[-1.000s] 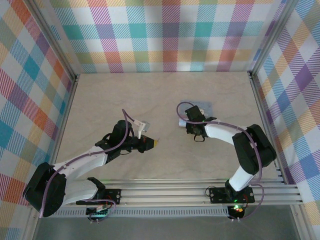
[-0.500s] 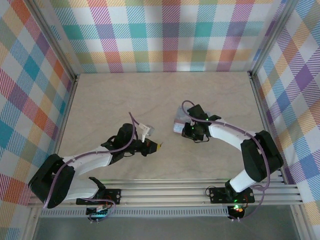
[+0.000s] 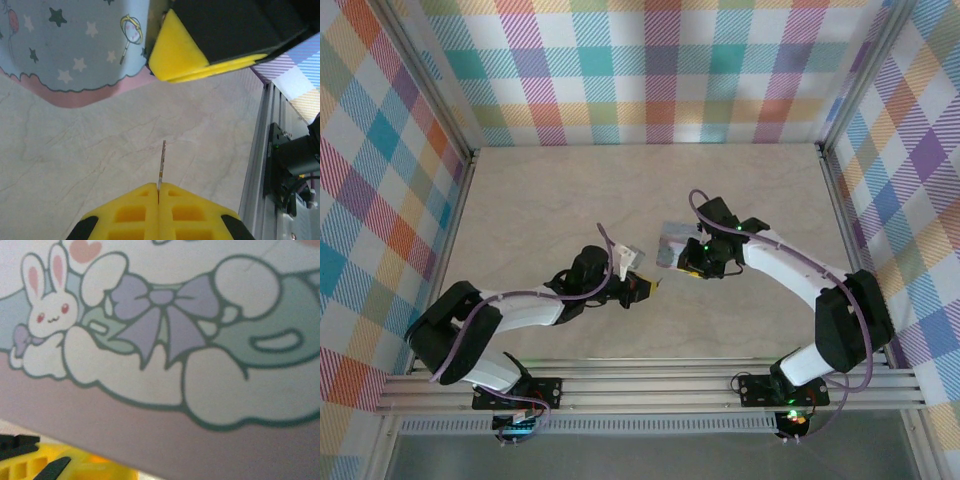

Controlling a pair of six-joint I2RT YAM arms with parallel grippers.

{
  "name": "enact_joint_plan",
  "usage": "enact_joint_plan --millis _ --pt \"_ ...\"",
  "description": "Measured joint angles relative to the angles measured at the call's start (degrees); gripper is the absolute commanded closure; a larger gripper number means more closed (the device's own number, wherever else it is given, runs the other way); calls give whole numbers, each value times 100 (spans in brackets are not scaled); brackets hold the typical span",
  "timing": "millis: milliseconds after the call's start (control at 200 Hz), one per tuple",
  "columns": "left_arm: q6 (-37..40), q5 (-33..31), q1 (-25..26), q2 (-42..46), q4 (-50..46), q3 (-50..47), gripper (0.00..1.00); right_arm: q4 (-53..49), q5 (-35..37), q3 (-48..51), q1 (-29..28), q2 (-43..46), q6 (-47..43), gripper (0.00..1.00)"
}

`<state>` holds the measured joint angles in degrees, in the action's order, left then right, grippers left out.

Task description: Unlock a padlock with a key

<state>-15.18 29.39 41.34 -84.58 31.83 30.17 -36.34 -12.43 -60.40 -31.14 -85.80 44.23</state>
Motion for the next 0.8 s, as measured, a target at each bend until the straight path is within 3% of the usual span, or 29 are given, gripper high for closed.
enact_joint_plan --millis 330,800 --pt "-92 -271 251 -671 1043 2 100 -146 -459 -376 0 -317 39 100" --pt "-420 -354 251 -1266 1794 212 100 -133 -575 -393 0 -365 140 100"
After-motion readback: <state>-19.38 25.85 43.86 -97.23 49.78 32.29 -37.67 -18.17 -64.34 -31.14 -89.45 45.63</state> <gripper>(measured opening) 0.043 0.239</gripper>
